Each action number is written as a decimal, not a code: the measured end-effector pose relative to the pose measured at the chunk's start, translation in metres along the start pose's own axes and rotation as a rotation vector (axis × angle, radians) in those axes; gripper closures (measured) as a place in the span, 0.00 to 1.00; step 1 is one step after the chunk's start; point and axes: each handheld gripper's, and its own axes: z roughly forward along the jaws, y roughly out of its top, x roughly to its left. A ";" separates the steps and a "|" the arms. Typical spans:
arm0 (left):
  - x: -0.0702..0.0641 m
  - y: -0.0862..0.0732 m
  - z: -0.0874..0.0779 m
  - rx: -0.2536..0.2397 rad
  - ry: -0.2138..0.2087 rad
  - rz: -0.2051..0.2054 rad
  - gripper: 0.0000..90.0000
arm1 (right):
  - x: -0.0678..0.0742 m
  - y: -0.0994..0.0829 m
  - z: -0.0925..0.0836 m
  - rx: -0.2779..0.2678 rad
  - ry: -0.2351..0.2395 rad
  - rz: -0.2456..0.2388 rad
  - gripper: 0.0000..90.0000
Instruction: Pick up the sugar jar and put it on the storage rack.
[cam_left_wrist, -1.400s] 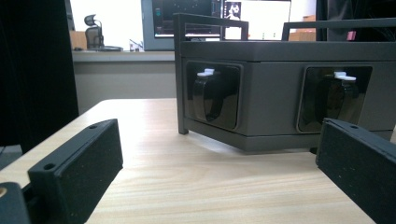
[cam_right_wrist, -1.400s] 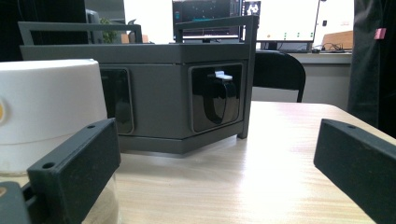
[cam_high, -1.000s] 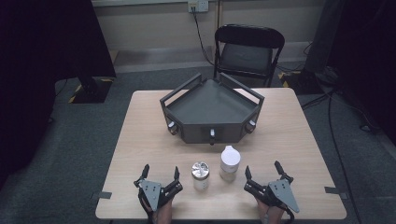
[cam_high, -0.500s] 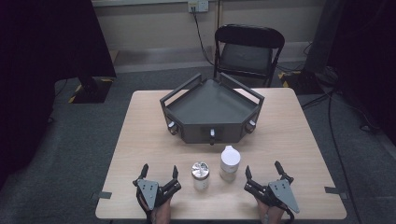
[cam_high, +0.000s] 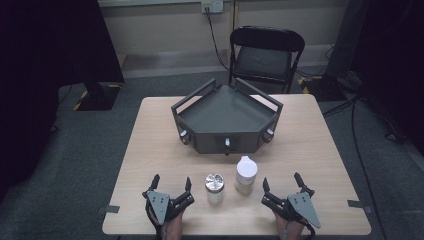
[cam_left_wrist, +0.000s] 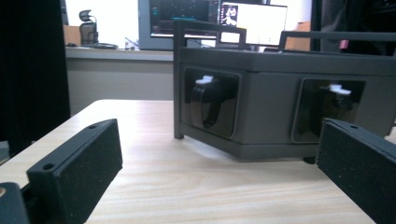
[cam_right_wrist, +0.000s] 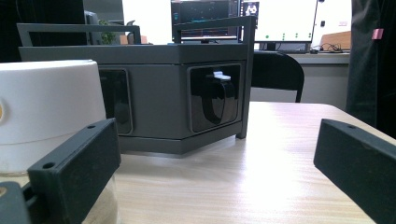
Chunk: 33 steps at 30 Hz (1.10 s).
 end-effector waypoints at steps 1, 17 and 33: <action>0.001 0.001 0.000 0.000 -0.006 -0.001 0.00 | 0.000 0.000 0.000 0.000 0.001 0.000 0.00; -0.002 0.015 -0.002 -0.021 -0.132 0.012 0.00 | 0.000 0.000 0.000 0.000 0.001 -0.001 0.00; -0.010 0.019 0.003 0.007 -0.274 0.013 0.05 | 0.000 0.000 0.000 0.003 0.003 -0.003 0.00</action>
